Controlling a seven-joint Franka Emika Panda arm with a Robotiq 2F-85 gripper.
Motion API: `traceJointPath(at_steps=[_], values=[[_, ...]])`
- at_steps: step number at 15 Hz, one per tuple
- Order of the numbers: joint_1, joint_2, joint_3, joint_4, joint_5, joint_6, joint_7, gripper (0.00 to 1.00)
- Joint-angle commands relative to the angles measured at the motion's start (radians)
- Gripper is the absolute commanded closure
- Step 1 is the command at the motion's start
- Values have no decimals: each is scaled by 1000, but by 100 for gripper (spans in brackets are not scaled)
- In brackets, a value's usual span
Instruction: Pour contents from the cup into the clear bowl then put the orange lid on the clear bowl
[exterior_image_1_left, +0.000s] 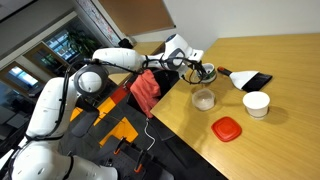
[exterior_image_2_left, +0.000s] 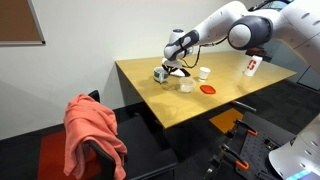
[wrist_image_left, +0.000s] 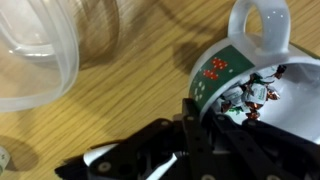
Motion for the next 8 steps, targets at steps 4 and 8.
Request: traceJointPath(at_steps=[4, 8], values=[[63, -84, -76, -26, -96, -104, 48, 97], [56, -138, -81, -56, -135, -107, 13, 97]])
